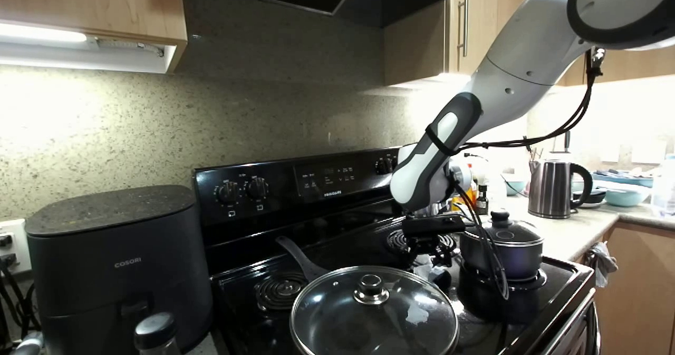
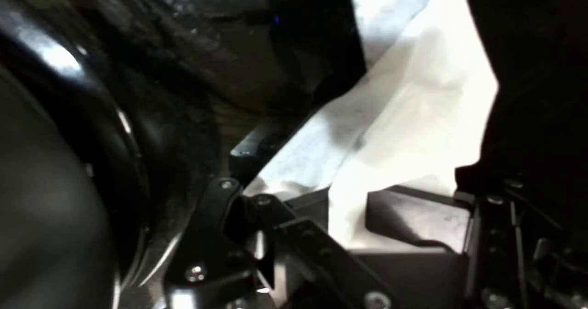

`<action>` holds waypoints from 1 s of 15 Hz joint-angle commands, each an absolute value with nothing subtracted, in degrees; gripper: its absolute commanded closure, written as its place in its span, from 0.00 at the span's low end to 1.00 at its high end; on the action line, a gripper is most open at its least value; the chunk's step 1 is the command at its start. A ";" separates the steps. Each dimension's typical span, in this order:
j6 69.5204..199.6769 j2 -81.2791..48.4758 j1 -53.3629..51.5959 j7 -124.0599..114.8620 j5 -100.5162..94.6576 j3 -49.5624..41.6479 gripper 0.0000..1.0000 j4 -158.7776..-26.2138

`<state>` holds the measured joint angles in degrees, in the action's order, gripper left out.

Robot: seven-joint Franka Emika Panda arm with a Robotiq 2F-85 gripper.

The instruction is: Use the napkin to wipe the stove

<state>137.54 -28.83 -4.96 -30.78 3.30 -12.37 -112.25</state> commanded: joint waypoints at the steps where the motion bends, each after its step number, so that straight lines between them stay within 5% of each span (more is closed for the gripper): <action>1: 137.51 -26.20 -6.83 -28.48 1.89 -7.86 1.00 -115.65; 15: 117.62 -17.01 -1.56 -27.98 10.69 -4.39 1.00 -124.69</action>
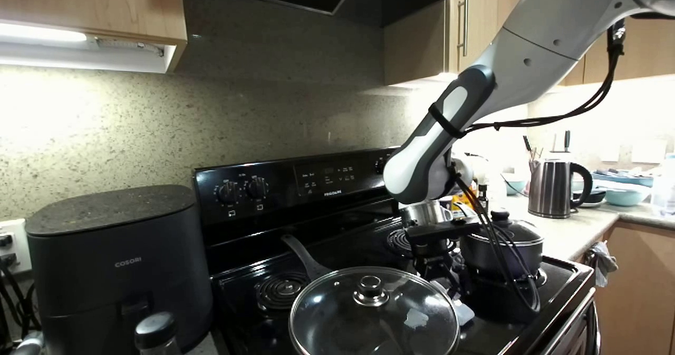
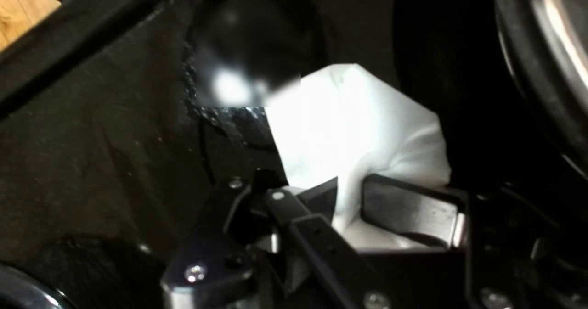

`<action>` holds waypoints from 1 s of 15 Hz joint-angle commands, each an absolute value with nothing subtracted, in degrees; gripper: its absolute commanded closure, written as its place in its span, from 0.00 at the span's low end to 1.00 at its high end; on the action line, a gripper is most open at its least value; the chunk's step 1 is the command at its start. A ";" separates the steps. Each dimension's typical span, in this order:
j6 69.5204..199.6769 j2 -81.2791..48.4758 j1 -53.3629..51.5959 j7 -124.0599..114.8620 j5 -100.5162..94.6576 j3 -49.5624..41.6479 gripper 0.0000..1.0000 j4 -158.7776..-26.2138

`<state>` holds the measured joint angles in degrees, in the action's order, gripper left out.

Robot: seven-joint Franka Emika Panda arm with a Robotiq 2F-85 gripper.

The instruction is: Use the napkin to wipe the stove

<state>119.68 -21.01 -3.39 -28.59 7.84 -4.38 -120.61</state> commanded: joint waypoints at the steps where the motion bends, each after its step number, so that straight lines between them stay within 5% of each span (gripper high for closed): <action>1: 117.34 -16.11 -1.13 -27.98 11.41 -4.50 1.00 -125.60; 15: 115.90 -6.42 -1.26 -26.15 15.06 -1.60 1.00 -133.88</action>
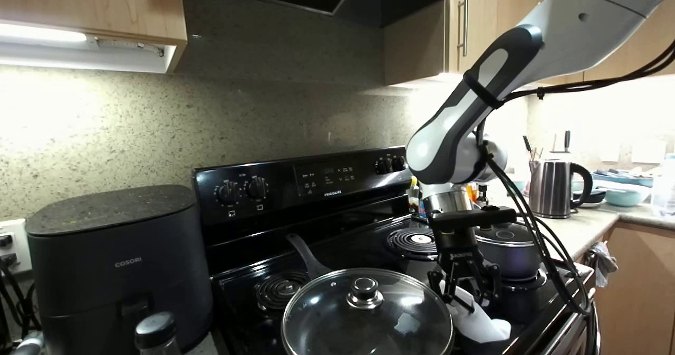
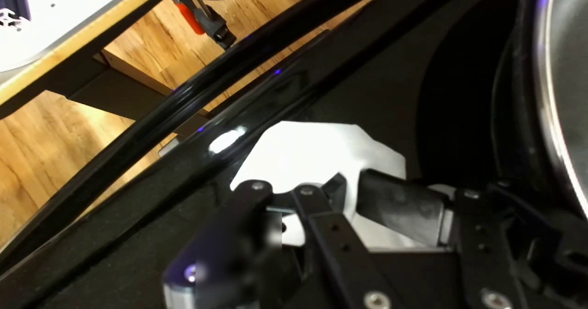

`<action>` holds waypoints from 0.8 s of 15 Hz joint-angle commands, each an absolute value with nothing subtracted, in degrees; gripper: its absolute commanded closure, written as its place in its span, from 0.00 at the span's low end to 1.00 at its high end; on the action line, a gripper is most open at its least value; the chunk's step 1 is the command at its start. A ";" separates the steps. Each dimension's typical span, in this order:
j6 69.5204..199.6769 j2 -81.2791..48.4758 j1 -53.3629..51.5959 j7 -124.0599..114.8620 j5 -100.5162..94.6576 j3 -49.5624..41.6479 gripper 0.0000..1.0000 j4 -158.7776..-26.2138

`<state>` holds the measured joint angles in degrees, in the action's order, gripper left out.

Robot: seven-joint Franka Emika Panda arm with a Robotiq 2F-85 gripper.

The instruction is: Use the napkin to wipe the stove

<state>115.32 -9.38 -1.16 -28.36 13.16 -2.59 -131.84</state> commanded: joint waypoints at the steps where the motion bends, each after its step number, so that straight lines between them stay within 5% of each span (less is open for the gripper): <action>1: 116.44 -5.99 -1.29 -26.53 14.81 -1.39 1.00 -134.11; 12: 118.38 -14.40 -0.22 -28.07 12.90 -3.17 1.00 -129.57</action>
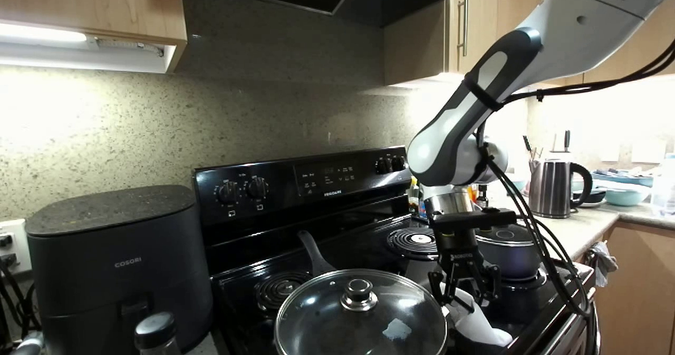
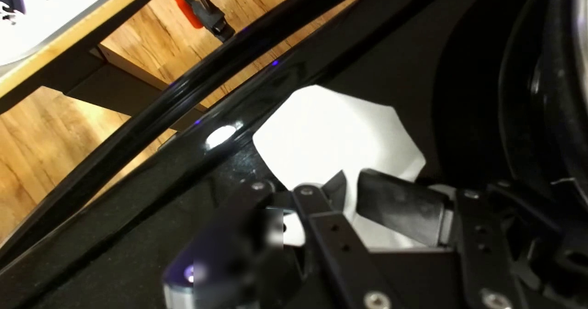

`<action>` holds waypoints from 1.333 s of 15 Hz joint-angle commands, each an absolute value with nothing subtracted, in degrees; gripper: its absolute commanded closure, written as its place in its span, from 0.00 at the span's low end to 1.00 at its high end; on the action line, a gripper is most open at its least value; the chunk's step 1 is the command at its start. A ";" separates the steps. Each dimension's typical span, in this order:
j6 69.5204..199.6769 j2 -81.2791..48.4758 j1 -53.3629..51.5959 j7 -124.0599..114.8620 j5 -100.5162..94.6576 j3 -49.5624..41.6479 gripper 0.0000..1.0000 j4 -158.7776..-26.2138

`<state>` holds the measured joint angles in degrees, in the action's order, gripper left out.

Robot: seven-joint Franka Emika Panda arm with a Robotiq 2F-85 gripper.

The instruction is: Use the napkin to wipe the stove

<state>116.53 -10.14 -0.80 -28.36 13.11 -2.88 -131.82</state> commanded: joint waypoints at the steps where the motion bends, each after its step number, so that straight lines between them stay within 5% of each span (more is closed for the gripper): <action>1: 119.59 -16.11 -0.42 -28.43 12.28 -3.42 1.00 -128.54; 20: 137.94 -28.27 -6.92 -51.02 -14.81 -15.55 1.00 -114.00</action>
